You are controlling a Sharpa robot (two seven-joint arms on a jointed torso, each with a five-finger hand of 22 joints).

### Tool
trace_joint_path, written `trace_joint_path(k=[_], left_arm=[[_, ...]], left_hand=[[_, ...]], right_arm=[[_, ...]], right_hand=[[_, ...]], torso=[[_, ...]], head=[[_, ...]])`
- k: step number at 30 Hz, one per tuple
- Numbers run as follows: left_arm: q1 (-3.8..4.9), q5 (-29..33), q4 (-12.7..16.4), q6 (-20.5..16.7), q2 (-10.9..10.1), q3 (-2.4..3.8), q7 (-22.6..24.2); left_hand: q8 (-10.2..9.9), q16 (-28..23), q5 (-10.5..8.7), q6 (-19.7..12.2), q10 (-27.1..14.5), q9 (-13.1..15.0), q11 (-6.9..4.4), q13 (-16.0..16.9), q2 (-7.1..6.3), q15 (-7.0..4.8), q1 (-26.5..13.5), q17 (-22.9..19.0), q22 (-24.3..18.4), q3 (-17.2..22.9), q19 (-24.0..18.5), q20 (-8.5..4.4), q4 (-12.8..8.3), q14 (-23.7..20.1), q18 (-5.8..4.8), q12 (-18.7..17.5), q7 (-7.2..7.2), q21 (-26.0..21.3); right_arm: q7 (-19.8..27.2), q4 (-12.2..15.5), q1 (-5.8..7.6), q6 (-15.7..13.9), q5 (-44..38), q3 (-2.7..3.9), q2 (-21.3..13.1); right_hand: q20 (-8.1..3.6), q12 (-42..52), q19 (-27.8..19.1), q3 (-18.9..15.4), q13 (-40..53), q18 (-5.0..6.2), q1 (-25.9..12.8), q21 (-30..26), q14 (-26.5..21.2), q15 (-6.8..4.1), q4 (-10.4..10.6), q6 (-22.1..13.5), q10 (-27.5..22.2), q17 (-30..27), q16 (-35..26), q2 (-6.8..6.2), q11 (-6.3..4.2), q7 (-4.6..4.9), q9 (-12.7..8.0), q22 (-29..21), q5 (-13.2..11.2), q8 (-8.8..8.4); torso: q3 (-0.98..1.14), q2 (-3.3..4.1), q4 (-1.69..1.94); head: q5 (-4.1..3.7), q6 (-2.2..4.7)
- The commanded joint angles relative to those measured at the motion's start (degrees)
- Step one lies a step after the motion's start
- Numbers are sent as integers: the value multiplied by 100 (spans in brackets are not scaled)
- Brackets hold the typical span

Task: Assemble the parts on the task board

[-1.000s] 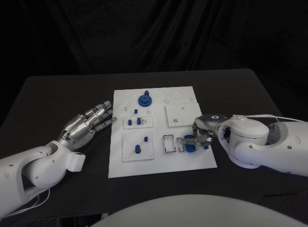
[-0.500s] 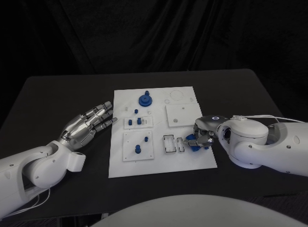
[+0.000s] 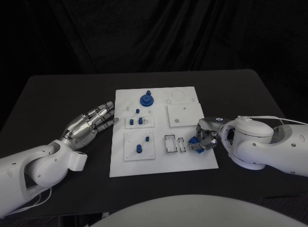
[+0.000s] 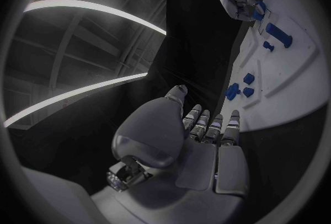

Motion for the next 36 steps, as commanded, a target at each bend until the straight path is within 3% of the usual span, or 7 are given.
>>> trace_joint_path(k=[1,8,13,19,22,31,36], left_arm=[[-12,16,20,51,-2,5,46],[-17,16,30,46,-9,5,47],[-18,16,29,45,-4,5,47],[-18,16,31,43,14,5,42],[-18,16,36,37,7,5,41],[-18,16,32,35,8,5,40],[-18,16,27,42,17,5,41]], left_hand=[[17,34,40,25,15,5,0,5,3,-10,20,7,0,33,47,0,-5,25,19,28,6,19],[17,35,44,24,15,5,4,5,5,-8,26,7,-3,42,46,3,-10,25,19,32,11,18],[17,35,44,24,15,5,4,5,5,-8,26,7,-3,42,46,3,-10,25,19,32,11,18],[17,35,44,24,15,5,4,5,5,-8,26,7,-3,42,46,3,-10,25,19,32,11,18],[18,41,46,27,15,5,7,5,5,-6,29,8,0,49,48,4,-13,27,19,35,15,20],[18,43,48,26,15,5,8,6,5,-4,31,8,3,53,50,6,-15,28,19,37,17,21],[18,44,51,23,14,4,8,5,5,-3,34,9,1,57,50,7,-18,29,19,35,19,21]], right_arm=[[61,46,-23,-705,565,-13,-26],[406,194,6,-1724,1457,-7,-84],[620,278,53,-2104,1911,-4,-57],[658,262,76,-2066,2147,-5,53],[648,215,79,-1965,2248,-7,123],[606,69,61,-1754,2340,-10,351],[593,-8,27,-1688,2246,-11,479]], right_hand=[[13,15,436,486,1509,6,522,7,539,-26,-538,-31,617,1247,-32,343,-36,-56,79,1382,132,63],[0,15,445,548,1509,1,565,24,537,-41,-599,22,617,1230,-38,334,-57,-83,169,1388,297,149],[-17,15,446,559,1509,1,431,25,536,-60,-522,77,617,1224,-39,347,-78,-104,252,1389,308,228],[-25,15,440,514,1509,5,202,14,532,-64,-347,50,617,1199,-47,363,-79,-102,308,1383,69,242],[-20,15,434,440,1509,8,21,2,528,-57,-159,43,617,1178,-55,396,-72,-97,340,1379,-368,244],[-15,15,423,406,1509,14,-21,-19,522,-51,-74,5,617,1148,-66,398,-61,-82,355,1370,-514,225],[-3,15,411,367,1509,20,-54,-42,515,-35,8,-55,617,1116,-77,407,-40,-57,365,1361,-683,198]], torso=[[1,4,1],[1,7,-2],[-3,2,3],[-7,-1,15],[-9,-1,11],[-13,-7,25],[-6,-6,14]], head=[[7,-1],[30,-1],[37,-1],[35,-1],[43,-1],[29,-1],[30,-1]])
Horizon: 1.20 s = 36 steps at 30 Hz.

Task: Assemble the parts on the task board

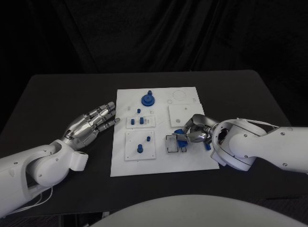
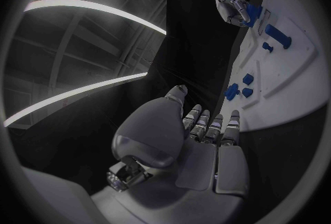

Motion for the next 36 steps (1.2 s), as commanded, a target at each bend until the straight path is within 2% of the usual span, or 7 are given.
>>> trace_joint_path(k=[1,7,21,23,25,34,36], left_arm=[[-8,16,12,43,12,5,59],[-8,16,14,38,-3,5,56],[-9,16,-2,47,15,5,45],[-10,16,-6,49,18,5,43],[-11,16,-8,51,21,5,40],[-17,16,-13,59,24,5,36],[-19,16,-13,61,22,5,36]], left_hand=[[18,18,24,23,15,5,8,5,5,-3,34,9,1,41,50,7,-2,29,19,35,19,21],[18,18,24,23,15,5,8,5,5,-3,34,9,1,41,50,7,-2,29,19,35,19,21],[17,20,28,20,13,4,9,4,5,2,38,9,0,48,50,9,-6,30,18,29,22,22],[17,20,28,20,13,4,9,4,5,2,38,9,0,48,50,9,-6,30,18,29,22,22],[17,20,28,20,13,4,9,4,5,2,38,9,0,48,50,9,-6,30,18,29,22,22],[16,21,30,14,11,3,10,3,5,5,41,9,-2,53,49,12,-9,31,18,22,24,21],[16,21,30,14,11,3,10,3,5,5,41,9,-2,53,49,12,-9,31,18,22,24,21]], right_arm=[[34,-39,-35,115,-11,0,64],[5,-94,-54,177,-131,0,161],[-139,-155,-61,390,-296,0,224],[-154,-156,-61,423,-337,0,224],[-165,-154,-61,452,-368,0,223],[-162,-131,-61,513,-486,0,221],[-144,-119,-61,466,-555,0,210]], right_hand=[[4,15,403,171,1509,25,124,-49,529,-9,-118,-36,617,1098,-40,214,16,-32,19,1354,-193,-46],[38,15,383,-3,1509,36,-31,-89,521,28,44,-79,617,1053,-57,227,58,14,37,1339,-764,-71],[85,15,355,-613,1509,55,-734,-158,508,68,60,-122,617,980,-85,363,102,59,46,1314,-2162,-131],[86,15,354,-655,1509,56,-789,-161,507,69,63,-121,617,973,-88,373,104,60,48,1313,-2245,-131],[89,15,350,-771,1509,58,-901,-172,505,72,64,-124,617,963,-91,339,107,63,51,1310,-2553,-135],[92,15,348,-888,1509,60,-979,-181,503,75,74,-115,617,953,-95,264,109,65,60,1307,-2858,-136],[92,15,348,-929,1509,61,-1096,-185,502,74,85,-107,617,946,-97,168,108,64,64,1306,-3052,-135]], torso=[[7,1,-10],[11,3,-14],[7,8,3],[6,9,1],[4,7,-8],[6,3,-20],[9,4,-17]], head=[[8,-1],[48,-1],[47,-1],[51,-1],[65,-1],[85,-1],[86,-1]])
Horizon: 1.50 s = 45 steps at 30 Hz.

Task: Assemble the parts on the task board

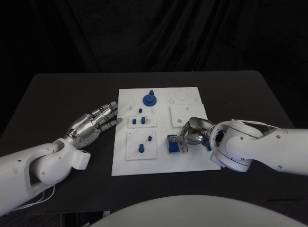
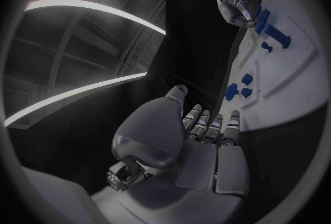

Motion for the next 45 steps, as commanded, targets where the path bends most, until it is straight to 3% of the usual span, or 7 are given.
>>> trace_joint_path(k=[1,6,17,25,28,38,45], left_arm=[[-12,16,11,58,7,5,55],[-15,16,20,59,-8,5,59],[-19,16,67,36,-65,5,113],[-20,16,99,-28,-75,5,119],[-19,16,110,-38,-60,5,128],[-19,16,120,-49,-60,5,124],[-20,16,115,-46,-60,5,119]], left_hand=[[16,21,30,14,11,3,10,3,5,5,41,9,-2,38,28,-9,7,31,18,22,24,21],[16,21,30,14,11,3,10,3,5,5,41,9,-2,38,28,-9,7,31,18,22,24,21],[22,29,46,33,11,6,5,5,7,15,52,11,14,61,39,-3,-6,34,16,37,22,29],[28,38,62,47,16,8,2,8,1,13,57,13,19,69,44,-3,-14,40,17,52,20,32],[39,48,66,73,28,13,1,12,-15,11,45,15,30,66,56,-2,-8,47,20,77,19,40],[40,51,69,72,30,12,2,11,-18,10,41,15,28,67,56,-1,-4,49,21,76,19,40],[41,52,72,77,31,13,2,11,-18,10,41,15,26,68,56,-1,-5,49,21,77,19,40]], right_arm=[[-51,34,-14,6,-224,0,-24],[229,67,-13,-299,-272,0,-105],[1238,368,98,-1046,-291,7,-528],[300,526,574,-37,-891,1,-1132],[-100,482,648,418,-1384,-3,-1287],[-841,438,545,1162,-2174,-8,-1447],[-1065,434,405,1325,-2264,-9,-1478]], right_hand=[[50,15,349,-48,1510,61,-170,-18,505,37,0,12,587,950,-34,-71,36,27,10,1306,-213,-18],[49,15,352,-4,1510,59,-197,-13,508,37,-8,21,587,966,-28,-27,33,25,16,1309,-195,-13],[35,15,388,244,1510,37,1126,61,525,25,-58,-71,587,1054,8,164,23,15,18,1339,1392,15],[61,15,388,92,1510,36,998,64,521,54,-37,-63,587,1044,5,102,55,49,-132,1339,2109,-112],[48,15,458,165,1510,-5,1239,212,559,31,-85,35,587,1238,75,47,20,6,-191,1396,2749,-138],[38,15,544,181,1510,-58,1267,394,587,31,-39,18,587,1386,127,60,32,25,-221,1465,2651,-198],[41,15,544,188,1510,-58,1264,394,586,36,-40,8,587,1383,127,81,38,31,-234,1465,2610,-224]], torso=[[5,-2,0],[7,-1,2],[4,7,-4],[9,11,-4],[10,12,8],[-39,-9,19],[6,7,3]], head=[[5,-1],[33,-1],[84,-1],[-88,-1],[-147,-1],[-121,-1],[-85,-1]])
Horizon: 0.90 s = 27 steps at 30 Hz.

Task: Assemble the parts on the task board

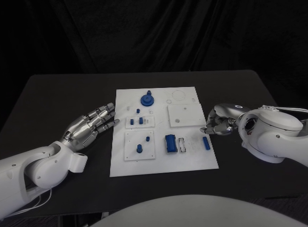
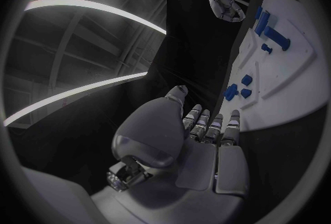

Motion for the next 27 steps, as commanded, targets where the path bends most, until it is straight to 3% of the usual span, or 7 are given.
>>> trace_joint_path(k=[1,7,10,27], left_arm=[[-6,16,13,-10,8,5,101],[-6,16,1,-3,19,5,101],[-6,16,0,0,22,5,100],[-7,16,-19,22,36,4,91]], left_hand=[[17,24,34,53,31,5,4,5,-19,-11,43,5,2,25,57,0,7,28,21,10,-1,18],[17,24,34,53,31,5,4,5,-19,-11,43,5,2,25,57,0,7,28,21,10,-1,18],[17,24,34,53,31,5,4,5,-19,-11,43,5,2,25,57,0,7,28,21,10,-1,18],[16,24,47,48,31,4,7,3,-18,-8,49,4,-4,38,55,2,1,28,21,1,0,17]], right_arm=[[-710,1,-48,367,-307,-1,-19],[-766,-5,-89,422,-323,-1,-21],[-763,-8,-111,445,-327,-1,-3],[-775,-98,-359,512,-330,-1,117]], right_hand=[[22,15,564,12,1510,-58,4,37,570,22,23,-7,608,1382,31,32,19,43,-14,1467,-36,-48],[34,15,564,17,1510,-58,2,38,570,35,22,-1,608,1381,31,53,39,65,-66,1467,-147,-130],[50,15,561,-19,1510,-57,-70,34,570,53,26,40,608,1385,32,62,59,86,-130,1465,-343,-220],[96,15,528,-50,1510,-37,-95,-31,558,107,19,17,608,1325,14,44,122,158,-366,1438,-343,-545]], torso=[[31,12,-2],[31,11,1],[26,8,-14],[20,0,-1]], head=[[13,0],[-6,0],[-8,0],[-10,0]])
